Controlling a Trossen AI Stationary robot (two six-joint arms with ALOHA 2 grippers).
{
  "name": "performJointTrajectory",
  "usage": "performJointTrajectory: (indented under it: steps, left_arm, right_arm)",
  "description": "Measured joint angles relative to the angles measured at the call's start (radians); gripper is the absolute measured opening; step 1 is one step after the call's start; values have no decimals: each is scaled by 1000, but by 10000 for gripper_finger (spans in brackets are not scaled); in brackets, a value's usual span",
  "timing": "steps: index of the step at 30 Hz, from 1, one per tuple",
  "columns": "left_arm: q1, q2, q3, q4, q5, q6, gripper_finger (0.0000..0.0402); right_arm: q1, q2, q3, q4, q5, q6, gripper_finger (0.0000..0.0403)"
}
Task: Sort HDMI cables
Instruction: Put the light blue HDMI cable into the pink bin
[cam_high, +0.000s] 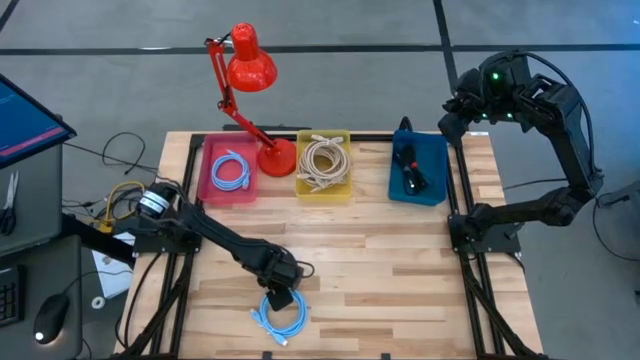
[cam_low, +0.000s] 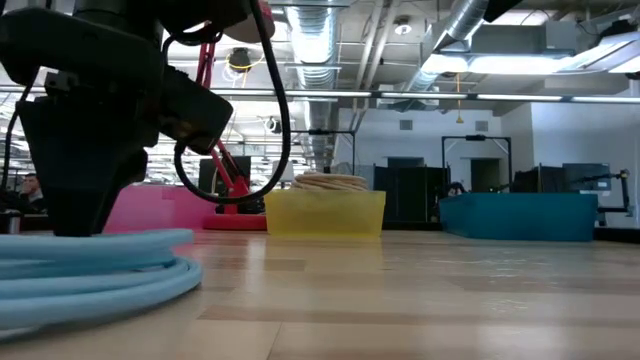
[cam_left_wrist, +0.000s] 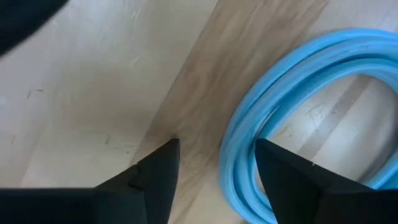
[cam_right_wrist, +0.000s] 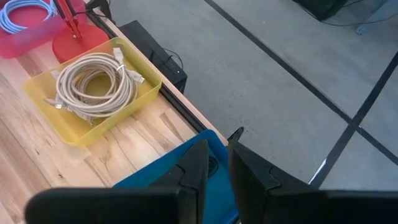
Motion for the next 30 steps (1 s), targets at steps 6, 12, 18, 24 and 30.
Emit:
performJointTrajectory:
  steps: [6,12,18,24,30]
  left_arm:
    - [0,-10,-8,4,-19,1,135]
    - [0,-10,-13,26,-20,4,19]
    - [-1,-55,-19,22,-36,11,15]
    - [4,-207,-18,14,-152,11,15]
    - [39,-398,-17,-94,-370,6,15]
  right_arm:
    - [0,0,0,2,1,0,55]
    - [0,0,0,2,1,-11,55]
    - [0,0,0,3,1,-19,55]
    - [0,0,0,9,1,-27,55]
    - [0,0,0,10,1,-27,55]
